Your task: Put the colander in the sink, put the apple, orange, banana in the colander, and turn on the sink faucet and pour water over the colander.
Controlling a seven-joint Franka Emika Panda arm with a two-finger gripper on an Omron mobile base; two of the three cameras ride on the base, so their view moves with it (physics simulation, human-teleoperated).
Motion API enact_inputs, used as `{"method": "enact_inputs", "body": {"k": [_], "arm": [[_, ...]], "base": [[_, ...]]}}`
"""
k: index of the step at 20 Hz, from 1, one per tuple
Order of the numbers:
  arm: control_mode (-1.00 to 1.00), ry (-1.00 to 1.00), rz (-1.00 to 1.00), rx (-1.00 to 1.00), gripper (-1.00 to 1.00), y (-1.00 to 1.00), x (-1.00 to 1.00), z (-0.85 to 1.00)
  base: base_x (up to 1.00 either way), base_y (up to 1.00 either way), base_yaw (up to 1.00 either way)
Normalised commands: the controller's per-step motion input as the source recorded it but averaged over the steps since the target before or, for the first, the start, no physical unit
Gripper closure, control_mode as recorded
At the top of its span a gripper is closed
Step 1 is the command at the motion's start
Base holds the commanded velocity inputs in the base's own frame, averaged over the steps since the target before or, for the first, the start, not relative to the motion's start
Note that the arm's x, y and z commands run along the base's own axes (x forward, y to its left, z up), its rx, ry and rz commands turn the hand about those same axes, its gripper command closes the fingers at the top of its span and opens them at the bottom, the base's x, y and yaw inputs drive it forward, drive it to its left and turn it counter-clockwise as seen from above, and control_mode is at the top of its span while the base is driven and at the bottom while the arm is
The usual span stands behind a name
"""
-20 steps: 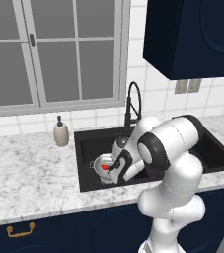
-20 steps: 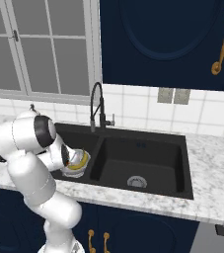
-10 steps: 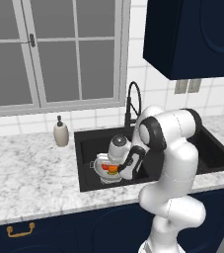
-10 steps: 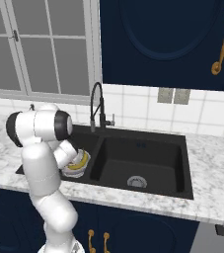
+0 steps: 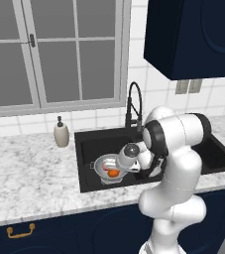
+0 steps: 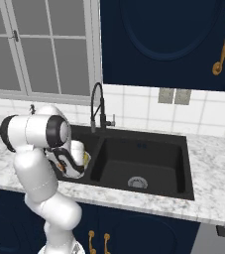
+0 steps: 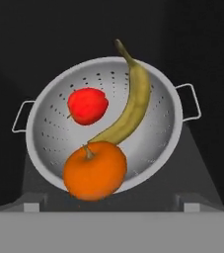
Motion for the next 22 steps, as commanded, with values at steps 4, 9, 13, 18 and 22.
{"method": "enact_inputs", "body": {"k": [4,9,13,18,22], "arm": [[-1.0,-0.05,0.0,0.09,-1.0,0.0,0.0,1.0],[-1.0,-0.01,0.0,0.09,-1.0,0.23,0.05,1.0],[-1.0,0.0,0.0,0.06,-1.0,0.63,0.32,1.0],[-1.0,0.0,0.0,0.03,-1.0,0.54,0.6,1.0],[-1.0,0.02,0.0,0.0,-1.0,0.55,0.69,1.0]], "base": [[0.0,0.0,0.0],[0.0,0.0,0.0],[0.0,0.0,0.0],[0.0,0.0,0.0],[0.0,0.0,0.0]]}}
